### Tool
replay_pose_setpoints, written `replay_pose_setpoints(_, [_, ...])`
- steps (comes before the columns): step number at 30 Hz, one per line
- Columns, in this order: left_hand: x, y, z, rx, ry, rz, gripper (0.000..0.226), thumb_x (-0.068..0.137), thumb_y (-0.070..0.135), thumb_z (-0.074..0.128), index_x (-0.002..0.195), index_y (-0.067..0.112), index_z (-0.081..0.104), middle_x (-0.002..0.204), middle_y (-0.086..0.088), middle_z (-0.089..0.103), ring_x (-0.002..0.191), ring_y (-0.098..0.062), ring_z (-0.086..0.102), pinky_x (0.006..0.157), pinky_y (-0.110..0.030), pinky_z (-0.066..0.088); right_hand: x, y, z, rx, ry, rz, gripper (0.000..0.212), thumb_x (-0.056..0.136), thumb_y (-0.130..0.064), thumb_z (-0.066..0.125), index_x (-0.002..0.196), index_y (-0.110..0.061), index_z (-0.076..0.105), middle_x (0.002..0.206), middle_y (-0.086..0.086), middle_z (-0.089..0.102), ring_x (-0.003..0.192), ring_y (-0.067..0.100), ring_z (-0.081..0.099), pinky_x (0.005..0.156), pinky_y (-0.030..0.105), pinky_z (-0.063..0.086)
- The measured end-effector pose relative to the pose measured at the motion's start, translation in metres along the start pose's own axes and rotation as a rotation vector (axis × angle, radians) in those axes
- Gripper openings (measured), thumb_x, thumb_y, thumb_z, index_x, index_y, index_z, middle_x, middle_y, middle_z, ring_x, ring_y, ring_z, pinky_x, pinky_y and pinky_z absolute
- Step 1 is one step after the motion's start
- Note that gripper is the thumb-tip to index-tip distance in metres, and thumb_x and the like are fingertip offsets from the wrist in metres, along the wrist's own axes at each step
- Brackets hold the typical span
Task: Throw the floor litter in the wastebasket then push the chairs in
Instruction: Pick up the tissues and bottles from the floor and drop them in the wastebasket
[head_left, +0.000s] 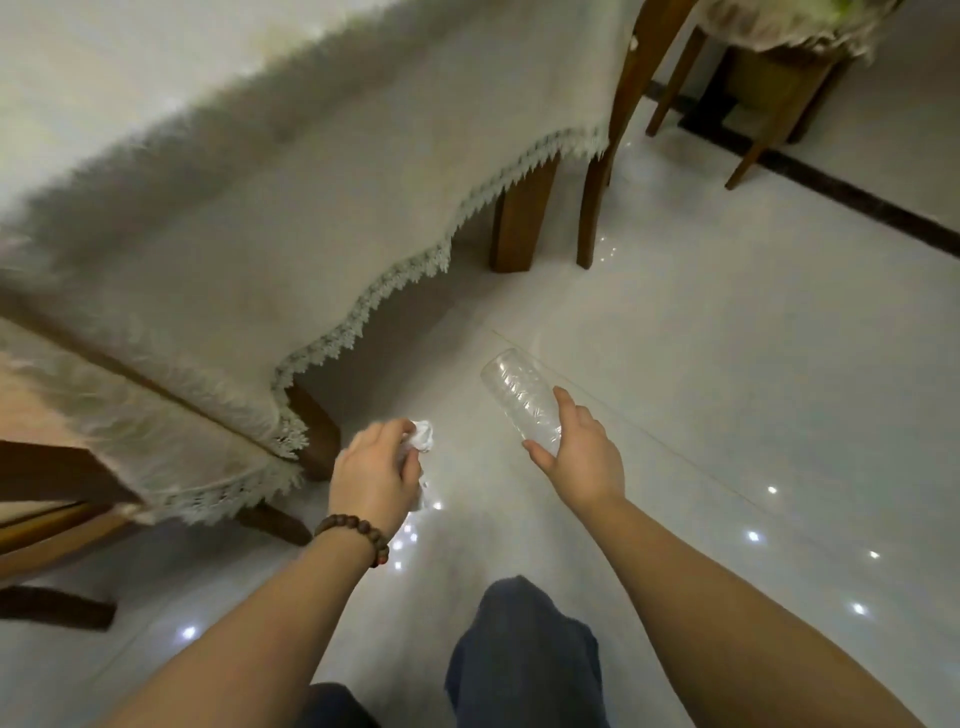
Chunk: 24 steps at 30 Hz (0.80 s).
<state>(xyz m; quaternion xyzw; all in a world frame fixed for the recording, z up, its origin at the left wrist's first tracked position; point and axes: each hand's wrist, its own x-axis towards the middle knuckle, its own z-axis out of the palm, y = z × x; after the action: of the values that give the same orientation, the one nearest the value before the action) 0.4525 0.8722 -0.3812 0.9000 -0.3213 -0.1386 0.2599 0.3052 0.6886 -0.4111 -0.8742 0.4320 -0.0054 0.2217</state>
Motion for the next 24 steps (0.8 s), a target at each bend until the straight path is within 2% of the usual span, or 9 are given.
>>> replay_pose_setpoints(7, [-0.096,0.063,-0.184,-0.032,0.03,0.061,0.023,0.086,0.014,0.056,0.11,0.013,0.058,0.104,-0.007,0.061,0.097,-0.027,0.055,0.084,-0.039,0.046,-0.143,-0.109,-0.152,0.019,0.03,-0.018,0.076,0.085,-0.051,0.056,0.145,-0.023,0.019,0.129,0.007,0.049,0.11,0.027,0.049,0.079,0.04,0.046])
replay_pose_setpoints(12, [-0.166,0.064,-0.285,-0.035,0.056,0.083,0.022,0.087,0.016,0.057,0.109,0.014,0.059,0.103,-0.006,0.061,0.097,-0.025,0.055,0.084,-0.041,0.048,-0.237,-0.174,-0.209,0.053,0.092,-0.033,0.076,0.084,-0.052,0.057,0.144,-0.024,0.021,0.124,0.007,0.052,0.103,0.026,0.053,0.077,0.04,0.049])
replay_pose_setpoints(17, [-0.214,0.04,-0.337,-0.016,0.109,0.062,0.023,0.086,0.016,0.057,0.109,0.014,0.059,0.102,-0.006,0.062,0.096,-0.027,0.058,0.083,-0.042,0.049,-0.294,-0.219,-0.225,0.052,0.108,-0.052,0.075,0.085,-0.051,0.057,0.145,-0.024,0.02,0.131,0.007,0.049,0.111,0.027,0.05,0.082,0.04,0.046])
replay_pose_setpoints(24, [-0.275,0.018,-0.365,-0.062,0.204,-0.052,0.024,0.088,0.015,0.054,0.111,0.015,0.058,0.108,-0.005,0.061,0.103,-0.024,0.055,0.089,-0.043,0.046,-0.344,-0.254,-0.219,0.015,0.058,-0.168,0.074,0.085,-0.051,0.056,0.145,-0.025,0.019,0.131,0.006,0.048,0.114,0.026,0.048,0.082,0.038,0.043])
